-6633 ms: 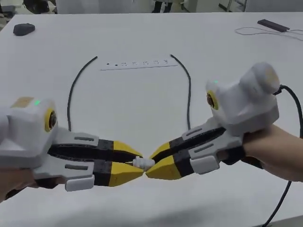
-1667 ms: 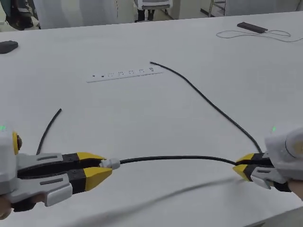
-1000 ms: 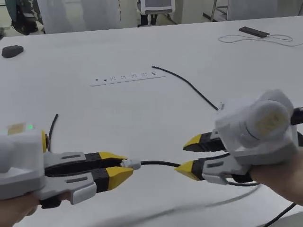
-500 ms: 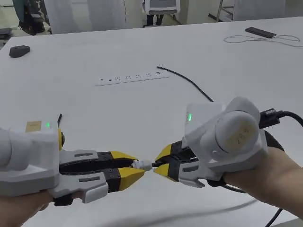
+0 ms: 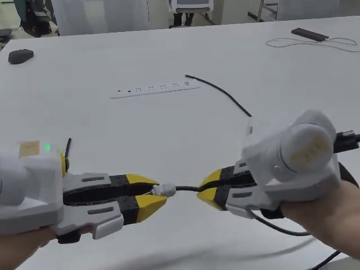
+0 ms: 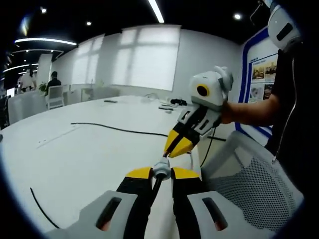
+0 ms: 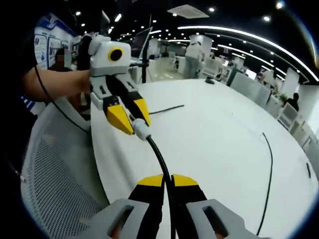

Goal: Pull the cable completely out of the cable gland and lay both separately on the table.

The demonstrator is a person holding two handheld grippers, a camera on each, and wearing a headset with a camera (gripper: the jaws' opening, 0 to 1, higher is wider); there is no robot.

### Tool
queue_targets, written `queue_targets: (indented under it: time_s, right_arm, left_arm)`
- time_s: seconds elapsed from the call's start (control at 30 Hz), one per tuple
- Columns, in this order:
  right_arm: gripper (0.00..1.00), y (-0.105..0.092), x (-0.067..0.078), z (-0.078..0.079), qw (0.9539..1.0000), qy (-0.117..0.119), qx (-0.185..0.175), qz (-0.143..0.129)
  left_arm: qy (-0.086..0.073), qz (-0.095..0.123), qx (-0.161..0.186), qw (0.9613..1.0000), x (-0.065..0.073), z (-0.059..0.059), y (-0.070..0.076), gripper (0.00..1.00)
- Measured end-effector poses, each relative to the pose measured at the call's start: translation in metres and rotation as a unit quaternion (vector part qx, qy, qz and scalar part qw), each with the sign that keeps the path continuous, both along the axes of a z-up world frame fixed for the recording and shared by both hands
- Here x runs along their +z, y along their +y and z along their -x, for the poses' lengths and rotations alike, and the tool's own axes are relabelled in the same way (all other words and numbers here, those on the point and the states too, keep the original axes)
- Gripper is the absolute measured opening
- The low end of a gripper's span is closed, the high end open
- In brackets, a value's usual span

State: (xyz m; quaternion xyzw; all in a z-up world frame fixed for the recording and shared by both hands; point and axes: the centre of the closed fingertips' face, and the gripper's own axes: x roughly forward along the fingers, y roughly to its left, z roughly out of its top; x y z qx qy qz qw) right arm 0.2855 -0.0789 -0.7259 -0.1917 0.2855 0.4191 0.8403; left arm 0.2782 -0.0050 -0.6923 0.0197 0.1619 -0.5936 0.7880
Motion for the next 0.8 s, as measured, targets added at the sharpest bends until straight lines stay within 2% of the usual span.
queue_targets:
  time_s: [0.07, 0.1, 0.17, 0.2, 0.23, 0.3, 0.5, 0.53, 0.57, 0.6, 0.7, 0.8]
  right_arm:
    - [0.00, -0.013, -0.002, -0.002, 0.9999, -0.001, -0.016, 0.003]
    - [0.00, -0.022, -0.004, -0.003, 0.9997, 0.000, -0.025, -0.004]
    - [0.00, -0.042, -0.011, -0.004, 0.9982, 0.017, -0.055, -0.012]
    - [0.00, -0.046, -0.012, -0.005, 0.9979, 0.017, -0.062, -0.014]
    - [0.00, -0.061, -0.017, -0.007, 0.9956, 0.022, -0.088, -0.019]
    - [0.00, -0.079, -0.025, -0.007, 0.9929, 0.029, -0.114, -0.016]
    - [0.00, -0.119, -0.051, -0.008, 0.9832, 0.046, -0.177, -0.002]
    - [0.00, -0.123, -0.055, -0.007, 0.9827, 0.050, -0.178, -0.003]
    - [0.00, -0.129, -0.061, -0.005, 0.9804, 0.059, -0.188, -0.002]
    - [0.00, -0.130, -0.062, -0.004, 0.9810, 0.057, -0.186, 0.000]
    - [0.00, -0.127, -0.060, -0.002, 0.9806, 0.061, -0.186, -0.009]
    - [0.00, -0.125, -0.060, -0.002, 0.9815, 0.061, -0.182, -0.001]
  left_arm:
    - [0.000, 0.011, 0.006, 0.9999, 0.003, -0.001, 0.002, 0.14]
    - [0.001, 0.009, 0.006, 0.9999, 0.002, -0.002, 0.003, 0.14]
    - [-0.002, 0.003, 0.011, 0.9999, 0.000, -0.003, 0.006, 0.14]
    - [-0.003, 0.003, 0.011, 0.9999, 0.000, -0.003, 0.007, 0.14]
    - [-0.003, 0.003, 0.012, 0.9999, 0.000, -0.003, 0.009, 0.14]
    - [-0.005, 0.003, 0.016, 0.9998, 0.001, -0.005, 0.011, 0.14]
    - [-0.010, -0.005, 0.028, 0.9995, -0.001, -0.010, 0.018, 0.14]
    - [-0.010, -0.003, 0.029, 0.9995, 0.000, -0.010, 0.020, 0.14]
    - [-0.004, 0.007, 0.033, 0.9994, 0.002, -0.011, 0.021, 0.14]
    - [-0.003, 0.011, 0.036, 0.9993, 0.003, -0.012, 0.022, 0.14]
    - [-0.003, 0.006, 0.036, 0.9993, 0.002, -0.011, 0.022, 0.14]
    - [-0.003, 0.006, 0.037, 0.9993, 0.001, -0.012, 0.020, 0.14]
